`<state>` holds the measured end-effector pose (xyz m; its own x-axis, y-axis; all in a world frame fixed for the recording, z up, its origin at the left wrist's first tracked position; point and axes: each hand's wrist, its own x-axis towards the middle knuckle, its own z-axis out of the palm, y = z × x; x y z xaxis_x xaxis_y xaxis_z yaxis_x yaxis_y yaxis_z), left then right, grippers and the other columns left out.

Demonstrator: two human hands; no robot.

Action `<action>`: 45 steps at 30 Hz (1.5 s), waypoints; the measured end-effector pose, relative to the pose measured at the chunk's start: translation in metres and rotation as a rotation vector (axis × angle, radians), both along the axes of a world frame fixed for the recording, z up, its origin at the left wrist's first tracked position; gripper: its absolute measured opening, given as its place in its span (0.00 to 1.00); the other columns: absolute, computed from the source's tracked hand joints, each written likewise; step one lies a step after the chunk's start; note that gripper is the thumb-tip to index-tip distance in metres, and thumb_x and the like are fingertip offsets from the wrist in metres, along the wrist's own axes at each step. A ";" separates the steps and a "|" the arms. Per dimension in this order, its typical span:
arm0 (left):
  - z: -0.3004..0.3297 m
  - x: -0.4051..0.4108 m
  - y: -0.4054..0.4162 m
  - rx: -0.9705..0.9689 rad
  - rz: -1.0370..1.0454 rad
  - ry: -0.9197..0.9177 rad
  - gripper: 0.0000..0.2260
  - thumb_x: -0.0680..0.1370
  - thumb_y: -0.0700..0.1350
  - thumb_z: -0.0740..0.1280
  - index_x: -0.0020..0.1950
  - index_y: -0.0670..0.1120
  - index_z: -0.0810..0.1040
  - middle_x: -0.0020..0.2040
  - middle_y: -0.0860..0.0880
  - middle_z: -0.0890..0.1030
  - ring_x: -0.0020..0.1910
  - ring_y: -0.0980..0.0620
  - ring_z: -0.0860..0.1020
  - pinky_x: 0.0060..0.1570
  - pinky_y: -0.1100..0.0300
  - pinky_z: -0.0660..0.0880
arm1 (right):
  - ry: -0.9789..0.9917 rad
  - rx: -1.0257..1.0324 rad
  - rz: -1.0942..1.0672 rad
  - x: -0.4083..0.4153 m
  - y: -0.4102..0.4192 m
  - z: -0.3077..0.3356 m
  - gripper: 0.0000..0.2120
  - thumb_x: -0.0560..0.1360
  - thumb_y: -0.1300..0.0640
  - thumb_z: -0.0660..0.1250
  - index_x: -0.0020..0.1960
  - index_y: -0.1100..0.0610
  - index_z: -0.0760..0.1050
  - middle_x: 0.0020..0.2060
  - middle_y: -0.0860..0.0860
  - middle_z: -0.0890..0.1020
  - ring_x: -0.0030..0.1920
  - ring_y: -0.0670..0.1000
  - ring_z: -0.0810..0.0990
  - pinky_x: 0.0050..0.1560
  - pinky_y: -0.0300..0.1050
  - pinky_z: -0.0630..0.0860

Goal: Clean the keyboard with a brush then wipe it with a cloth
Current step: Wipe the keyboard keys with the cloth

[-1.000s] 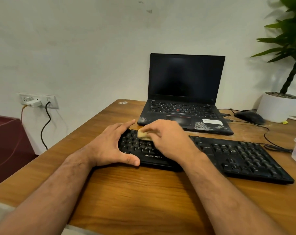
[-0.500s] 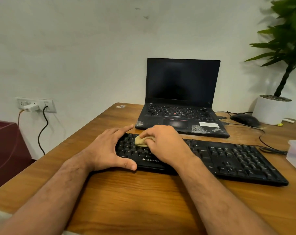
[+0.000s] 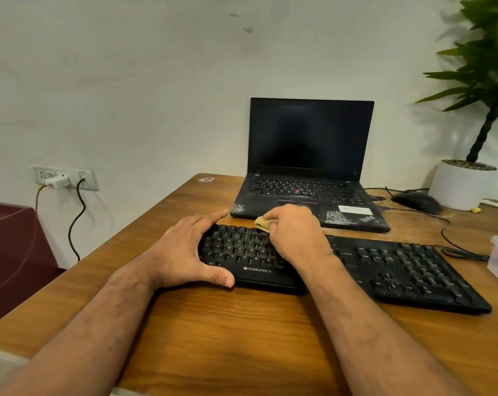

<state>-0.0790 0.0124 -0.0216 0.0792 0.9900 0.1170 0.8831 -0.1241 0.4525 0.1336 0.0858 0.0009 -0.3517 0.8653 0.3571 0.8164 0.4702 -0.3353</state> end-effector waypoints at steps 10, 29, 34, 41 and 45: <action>-0.001 -0.001 0.001 0.003 0.001 -0.013 0.59 0.52 0.79 0.69 0.79 0.66 0.49 0.77 0.56 0.62 0.74 0.55 0.59 0.75 0.47 0.57 | -0.033 0.024 -0.032 0.000 -0.002 0.000 0.16 0.77 0.62 0.64 0.58 0.48 0.84 0.51 0.50 0.85 0.56 0.53 0.81 0.58 0.51 0.79; 0.000 -0.001 -0.001 0.003 -0.039 -0.011 0.62 0.52 0.74 0.76 0.79 0.66 0.48 0.77 0.56 0.60 0.74 0.57 0.57 0.76 0.50 0.58 | 0.057 -0.208 0.438 -0.005 -0.040 0.004 0.22 0.71 0.64 0.65 0.55 0.42 0.85 0.51 0.42 0.86 0.51 0.44 0.81 0.55 0.47 0.81; -0.001 -0.001 0.000 0.002 -0.033 -0.010 0.62 0.51 0.74 0.75 0.79 0.66 0.48 0.77 0.57 0.60 0.73 0.59 0.57 0.76 0.50 0.57 | 0.102 -0.134 0.456 0.004 -0.040 0.008 0.18 0.68 0.65 0.65 0.42 0.45 0.87 0.44 0.41 0.86 0.48 0.42 0.81 0.53 0.43 0.80; -0.001 -0.001 0.000 0.021 -0.044 -0.007 0.62 0.52 0.72 0.78 0.80 0.64 0.50 0.75 0.58 0.61 0.72 0.60 0.58 0.74 0.56 0.56 | 0.067 -0.209 0.516 0.000 -0.041 0.009 0.13 0.65 0.61 0.68 0.39 0.46 0.87 0.44 0.40 0.86 0.49 0.41 0.81 0.56 0.45 0.80; -0.003 -0.003 0.001 0.006 -0.021 -0.043 0.60 0.51 0.77 0.73 0.79 0.66 0.49 0.77 0.57 0.61 0.73 0.58 0.58 0.75 0.51 0.58 | 0.079 -0.106 0.382 0.017 -0.029 0.009 0.15 0.70 0.63 0.66 0.42 0.46 0.87 0.47 0.40 0.85 0.51 0.40 0.79 0.59 0.45 0.78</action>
<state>-0.0819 0.0138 -0.0244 0.0951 0.9874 0.1265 0.8601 -0.1455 0.4890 0.1506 0.0570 0.0094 -0.6304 0.7109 0.3118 0.5589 0.6944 -0.4532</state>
